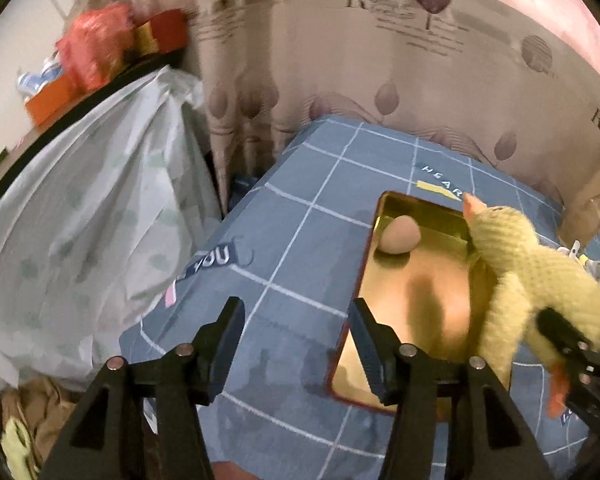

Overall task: Organize soft objects
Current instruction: 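Open the left gripper to drop the sponge while right lowers the duck into the tin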

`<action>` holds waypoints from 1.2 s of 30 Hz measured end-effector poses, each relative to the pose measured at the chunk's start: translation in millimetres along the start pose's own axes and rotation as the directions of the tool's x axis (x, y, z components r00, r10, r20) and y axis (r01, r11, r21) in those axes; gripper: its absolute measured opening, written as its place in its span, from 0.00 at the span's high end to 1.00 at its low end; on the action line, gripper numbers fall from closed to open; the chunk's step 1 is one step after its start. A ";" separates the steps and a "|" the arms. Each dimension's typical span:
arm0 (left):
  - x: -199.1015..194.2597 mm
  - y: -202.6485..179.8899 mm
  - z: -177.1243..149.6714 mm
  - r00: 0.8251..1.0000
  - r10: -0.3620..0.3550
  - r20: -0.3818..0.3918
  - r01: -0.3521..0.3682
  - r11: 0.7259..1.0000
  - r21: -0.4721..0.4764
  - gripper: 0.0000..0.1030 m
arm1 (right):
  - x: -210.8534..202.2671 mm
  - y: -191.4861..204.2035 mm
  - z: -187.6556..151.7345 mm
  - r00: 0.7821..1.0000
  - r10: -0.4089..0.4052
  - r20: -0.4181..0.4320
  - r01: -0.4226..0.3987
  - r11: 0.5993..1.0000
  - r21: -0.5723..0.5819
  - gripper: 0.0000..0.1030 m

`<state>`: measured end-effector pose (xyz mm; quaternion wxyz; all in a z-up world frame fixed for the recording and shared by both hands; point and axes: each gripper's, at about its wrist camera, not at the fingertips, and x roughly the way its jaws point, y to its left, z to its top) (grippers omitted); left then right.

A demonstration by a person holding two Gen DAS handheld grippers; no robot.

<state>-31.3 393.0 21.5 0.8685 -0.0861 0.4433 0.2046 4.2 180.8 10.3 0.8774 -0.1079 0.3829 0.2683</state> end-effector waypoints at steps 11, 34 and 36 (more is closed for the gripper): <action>2.8 21.3 -11.4 1.000 -0.003 -0.006 0.003 0.998 -0.059 0.46 | 66.0 32.1 8.4 0.990 -0.076 -0.118 0.087 0.992 0.092 0.40; 1.4 21.0 -13.7 1.000 -0.017 -0.003 0.017 0.998 -0.068 0.46 | 79.6 57.8 0.0 0.986 -0.136 -0.098 0.143 0.987 0.067 0.16; -1.5 19.9 -13.4 1.000 -0.016 0.003 0.017 0.998 -0.066 0.46 | 73.1 58.6 0.4 0.987 -0.136 -0.085 0.142 0.988 0.060 0.15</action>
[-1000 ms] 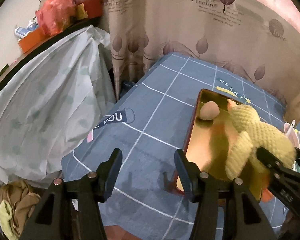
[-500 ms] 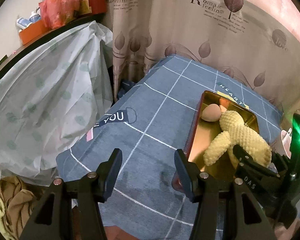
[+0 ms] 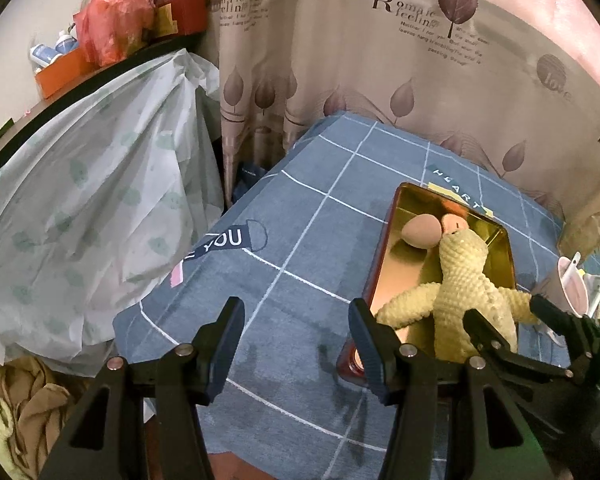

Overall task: Organize soft objects
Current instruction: 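Open the left gripper to drop the sponge while right lowers the duck into the tin, then move the right gripper to the clear cotton swab bag and grasp it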

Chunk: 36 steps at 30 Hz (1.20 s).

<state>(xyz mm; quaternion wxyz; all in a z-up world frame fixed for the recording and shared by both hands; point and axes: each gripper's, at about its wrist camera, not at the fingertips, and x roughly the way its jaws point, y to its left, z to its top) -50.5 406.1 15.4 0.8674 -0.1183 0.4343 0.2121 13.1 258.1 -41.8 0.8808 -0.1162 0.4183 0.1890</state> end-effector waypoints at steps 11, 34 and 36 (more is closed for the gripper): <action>-25.6 -24.3 2.8 0.998 -0.008 0.058 0.004 0.998 0.062 0.46 | -69.8 -52.1 -15.7 0.990 0.079 0.114 -0.076 0.997 -0.028 0.15; -51.9 -183.9 -31.2 0.978 -0.206 -0.020 0.201 0.923 0.329 0.45 | -102.3 -304.0 -127.8 0.996 -0.074 0.053 0.069 0.994 0.090 0.43; -52.3 -200.2 -34.9 0.976 -0.217 -0.032 0.215 0.910 0.353 0.44 | -98.1 -306.5 -130.6 0.997 -0.066 0.047 0.062 0.994 0.093 0.44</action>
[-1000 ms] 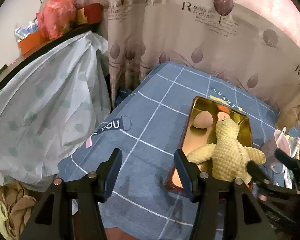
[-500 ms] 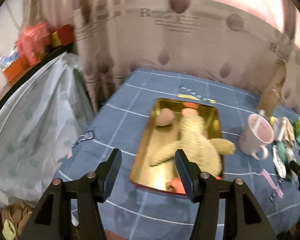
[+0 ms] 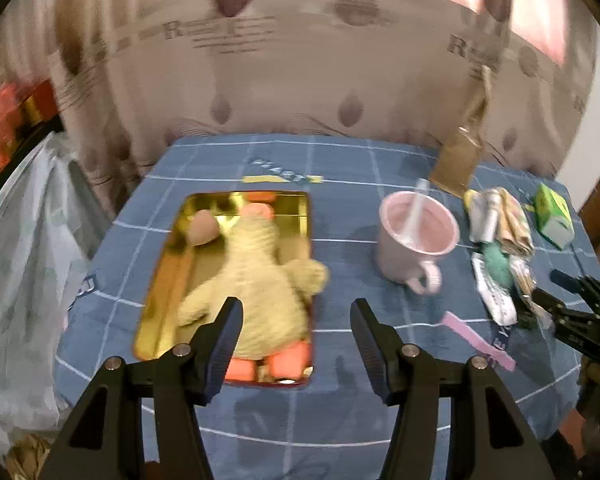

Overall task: Organize soft objects
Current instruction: 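Move the right gripper to the clear cotton swab bag and grasp it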

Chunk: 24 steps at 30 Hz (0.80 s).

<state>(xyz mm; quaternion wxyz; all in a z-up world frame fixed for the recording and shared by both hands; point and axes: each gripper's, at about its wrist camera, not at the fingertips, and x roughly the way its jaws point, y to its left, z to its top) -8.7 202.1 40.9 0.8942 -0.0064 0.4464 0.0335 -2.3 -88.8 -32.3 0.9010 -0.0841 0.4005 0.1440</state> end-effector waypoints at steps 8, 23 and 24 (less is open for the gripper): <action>17.7 -52.3 4.1 0.995 -0.079 -0.056 0.083 0.994 0.069 0.44 | 21.6 -11.5 -4.4 0.999 0.029 -0.025 -0.029 1.000 -0.001 0.50; 61.0 -131.2 1.5 0.968 -0.167 -0.187 0.195 0.971 0.142 0.44 | 49.2 -25.8 -6.5 0.996 0.085 -0.038 -0.085 0.996 0.004 0.66; 62.7 -135.2 1.2 0.966 -0.172 -0.192 0.201 0.969 0.144 0.44 | 50.0 -27.0 -7.2 0.995 0.089 -0.038 -0.089 0.996 0.004 0.67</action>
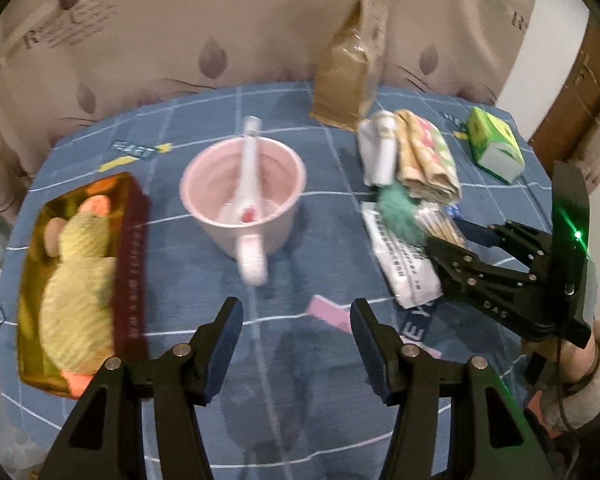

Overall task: Organize soft objects
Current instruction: 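Move the right gripper to the clear cotton swab bag and grasp it, then grasp the white sealant packet with the left gripper while right lifts the swab bag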

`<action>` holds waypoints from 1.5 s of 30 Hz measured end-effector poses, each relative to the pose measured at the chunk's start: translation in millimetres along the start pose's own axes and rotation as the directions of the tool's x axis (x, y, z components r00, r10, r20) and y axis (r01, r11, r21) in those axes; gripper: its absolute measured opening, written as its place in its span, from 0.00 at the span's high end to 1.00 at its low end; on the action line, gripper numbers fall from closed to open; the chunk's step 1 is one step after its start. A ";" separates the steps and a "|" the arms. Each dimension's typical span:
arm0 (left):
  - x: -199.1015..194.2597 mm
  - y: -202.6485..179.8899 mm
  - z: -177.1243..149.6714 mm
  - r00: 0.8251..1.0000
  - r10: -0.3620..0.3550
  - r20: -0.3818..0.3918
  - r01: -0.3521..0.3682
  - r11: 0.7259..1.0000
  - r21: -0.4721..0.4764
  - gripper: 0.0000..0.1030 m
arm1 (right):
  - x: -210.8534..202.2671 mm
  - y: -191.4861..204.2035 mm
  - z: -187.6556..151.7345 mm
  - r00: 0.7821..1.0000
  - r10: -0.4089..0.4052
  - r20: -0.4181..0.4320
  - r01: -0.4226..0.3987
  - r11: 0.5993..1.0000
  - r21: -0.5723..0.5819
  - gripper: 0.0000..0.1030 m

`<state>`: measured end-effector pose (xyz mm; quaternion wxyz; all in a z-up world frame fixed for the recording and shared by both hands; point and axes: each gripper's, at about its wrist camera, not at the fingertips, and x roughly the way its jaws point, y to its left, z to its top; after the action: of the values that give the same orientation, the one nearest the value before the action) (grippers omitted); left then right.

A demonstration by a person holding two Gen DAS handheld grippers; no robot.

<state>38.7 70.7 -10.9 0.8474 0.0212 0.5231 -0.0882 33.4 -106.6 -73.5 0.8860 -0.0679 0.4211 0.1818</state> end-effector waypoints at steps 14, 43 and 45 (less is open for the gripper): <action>32.5 -46.2 7.5 0.996 -0.045 -0.071 0.050 0.996 0.069 0.44 | -14.7 -17.4 -13.7 0.999 0.039 0.017 -0.039 0.999 0.026 0.78; 114.0 -103.4 41.4 0.986 -0.098 -0.137 0.110 0.991 0.080 0.44 | -25.7 -119.1 -51.6 0.995 -0.089 0.036 0.077 0.965 0.249 0.78; 118.0 -101.3 41.0 0.986 -0.097 -0.137 0.108 0.992 0.072 0.43 | -24.7 -118.7 -53.1 0.996 -0.085 0.040 0.073 0.965 0.250 0.77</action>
<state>109.1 -49.2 -91.8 0.8034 0.0336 0.5751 -0.1507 25.8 -237.4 -92.1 0.9045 0.0315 0.4148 0.0939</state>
